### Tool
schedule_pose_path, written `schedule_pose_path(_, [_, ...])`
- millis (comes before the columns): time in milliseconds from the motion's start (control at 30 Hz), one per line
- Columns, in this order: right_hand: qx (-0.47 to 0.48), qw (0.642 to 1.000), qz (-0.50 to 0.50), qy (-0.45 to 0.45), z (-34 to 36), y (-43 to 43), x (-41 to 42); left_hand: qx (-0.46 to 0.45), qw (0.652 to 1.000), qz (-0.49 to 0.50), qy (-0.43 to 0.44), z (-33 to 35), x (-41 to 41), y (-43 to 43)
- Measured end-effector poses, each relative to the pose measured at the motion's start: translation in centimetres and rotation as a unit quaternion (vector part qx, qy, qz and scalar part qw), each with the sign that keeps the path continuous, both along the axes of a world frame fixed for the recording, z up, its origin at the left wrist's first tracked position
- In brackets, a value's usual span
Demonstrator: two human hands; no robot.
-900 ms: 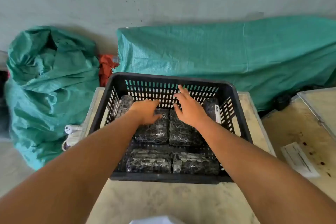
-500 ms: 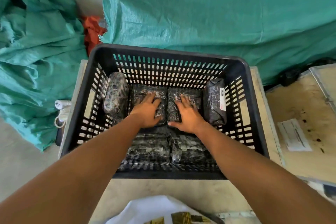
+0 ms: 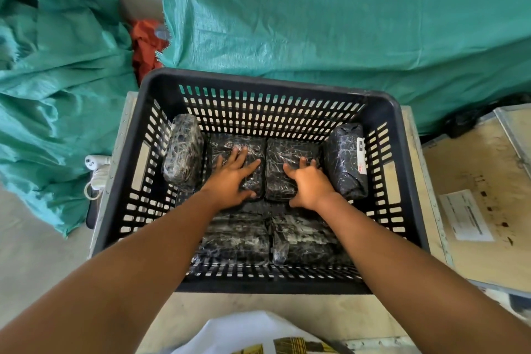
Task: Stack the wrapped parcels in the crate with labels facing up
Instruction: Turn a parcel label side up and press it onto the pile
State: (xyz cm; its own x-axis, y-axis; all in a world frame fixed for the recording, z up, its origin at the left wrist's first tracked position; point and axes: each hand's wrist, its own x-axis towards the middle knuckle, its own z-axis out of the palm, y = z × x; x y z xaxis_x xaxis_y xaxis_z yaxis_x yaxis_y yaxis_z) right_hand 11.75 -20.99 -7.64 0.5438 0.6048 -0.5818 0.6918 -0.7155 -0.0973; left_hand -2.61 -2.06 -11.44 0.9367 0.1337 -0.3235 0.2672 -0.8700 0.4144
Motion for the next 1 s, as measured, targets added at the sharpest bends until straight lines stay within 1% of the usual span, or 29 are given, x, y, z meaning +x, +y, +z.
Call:
schedule_pose_path(100, [0.065,0.997,-0.020,0.026,1.9,-0.6,0.9,-0.042,0.999,0.006,-0.015,0.6,0.2,0.1])
schedule_pose_path(200, [0.160,0.984,-0.059,0.055,3.5,-1.4,2.3,-0.055,0.998,-0.018,-0.037,1.3,1.0,-0.4])
schedule_pose_path(267, [0.205,0.973,-0.083,0.070,4.2,-1.8,2.8,-0.073,0.994,-0.030,-0.075,1.9,1.9,-0.9])
schedule_pose_path(367, [0.251,0.957,-0.119,0.086,4.5,-2.0,2.9,-0.112,0.983,-0.011,-0.147,2.7,3.0,-1.4])
schedule_pose_path(400, [0.266,0.950,-0.134,0.092,4.5,-1.9,2.9,-0.131,0.980,0.001,-0.152,3.1,3.4,-1.3])
schedule_pose_path(500, [0.310,0.926,-0.179,0.121,4.5,-1.9,3.2,-0.171,0.977,0.029,-0.128,3.9,4.2,-0.8])
schedule_pose_path(567, [0.350,0.906,-0.203,0.123,4.4,-2.0,3.4,-0.179,0.974,0.035,-0.132,4.3,4.6,-0.4])
schedule_pose_path(633, [0.416,0.873,-0.232,0.107,4.5,-2.1,3.6,-0.195,0.967,0.065,-0.152,4.6,5.0,-0.1])
schedule_pose_path(733, [0.502,0.813,-0.282,0.082,4.7,-2.0,3.7,-0.231,0.949,0.137,-0.165,4.9,5.8,-0.3])
schedule_pose_path(800, [0.532,0.792,-0.290,0.078,4.6,-1.9,3.6,-0.264,0.929,0.200,-0.166,5.2,6.5,-0.8])
schedule_pose_path(900, [0.536,0.790,-0.275,0.112,4.3,-1.9,3.5,-0.325,0.887,0.290,-0.156,5.3,7.7,-0.7])
schedule_pose_path(967, [0.515,0.803,-0.265,0.139,4.0,-2.0,3.6,-0.365,0.867,0.319,-0.115,5.0,8.0,-0.5])
schedule_pose_path(1000, [0.497,0.814,-0.263,0.142,3.8,-2.0,3.6,-0.373,0.864,0.323,-0.101,4.9,7.9,-0.6])
